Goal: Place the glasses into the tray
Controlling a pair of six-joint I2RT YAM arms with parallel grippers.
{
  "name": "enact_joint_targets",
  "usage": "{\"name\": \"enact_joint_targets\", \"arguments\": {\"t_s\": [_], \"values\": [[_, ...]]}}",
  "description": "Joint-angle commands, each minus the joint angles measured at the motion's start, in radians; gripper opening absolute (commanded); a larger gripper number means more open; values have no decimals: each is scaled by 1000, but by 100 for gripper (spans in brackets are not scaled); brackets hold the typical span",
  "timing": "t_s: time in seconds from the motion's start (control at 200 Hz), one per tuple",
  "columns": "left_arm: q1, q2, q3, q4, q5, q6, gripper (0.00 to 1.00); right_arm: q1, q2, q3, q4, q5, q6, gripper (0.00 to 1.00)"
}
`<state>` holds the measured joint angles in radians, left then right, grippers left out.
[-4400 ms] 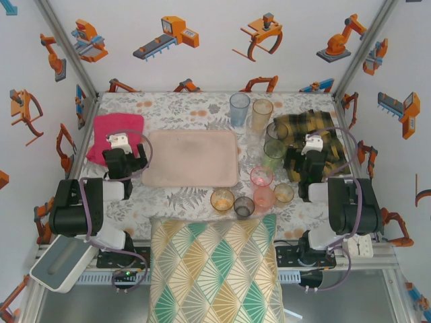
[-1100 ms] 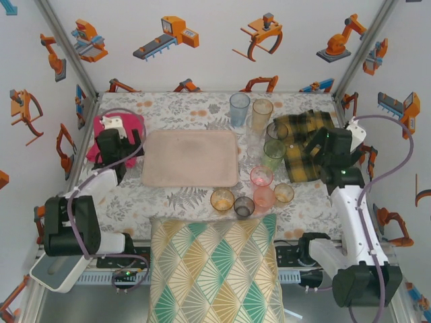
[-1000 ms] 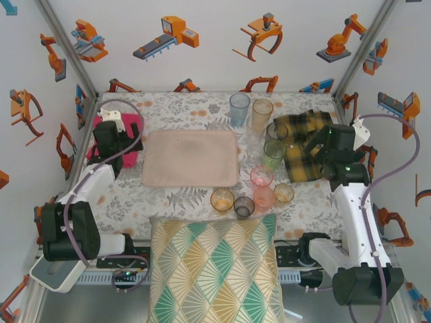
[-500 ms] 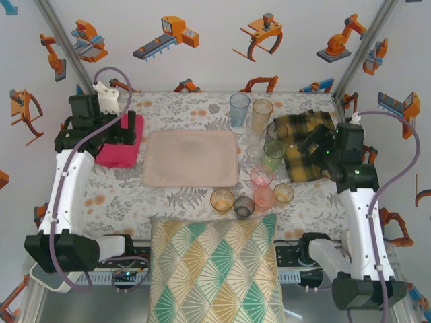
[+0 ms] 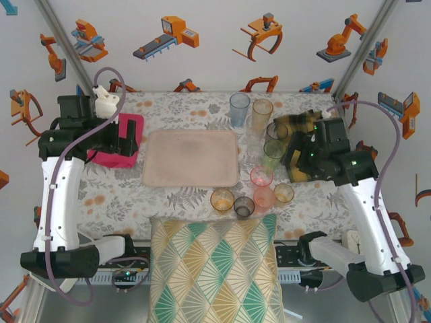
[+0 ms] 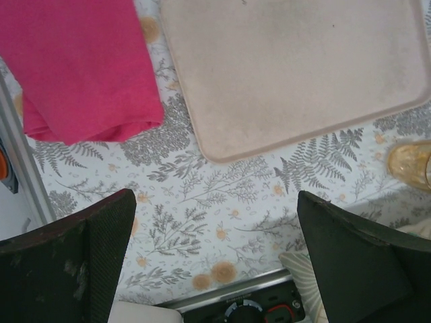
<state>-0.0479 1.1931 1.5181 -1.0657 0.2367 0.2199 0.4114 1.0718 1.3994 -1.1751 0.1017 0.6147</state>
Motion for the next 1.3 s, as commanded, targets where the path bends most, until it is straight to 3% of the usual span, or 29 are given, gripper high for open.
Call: {"name": "enact_joint_targets", "arguments": {"t_s": [0.0, 0.22, 0.536, 0.946, 1.297], "values": [[-10, -19, -6, -46, 66, 24, 97, 81, 16, 52, -136, 118, 79, 78], [-35, -29, -5, -62, 88, 71, 97, 103, 34, 62, -137, 120, 108, 75], [-53, 21, 31, -55, 41, 101, 97, 93, 194, 138, -68, 239, 59, 67], [-69, 138, 92, -35, 74, 11, 97, -112, 301, 97, 79, 62, -25, 64], [-107, 163, 91, -23, 41, 17, 97, -145, 393, 89, 115, 70, -79, 58]]}}
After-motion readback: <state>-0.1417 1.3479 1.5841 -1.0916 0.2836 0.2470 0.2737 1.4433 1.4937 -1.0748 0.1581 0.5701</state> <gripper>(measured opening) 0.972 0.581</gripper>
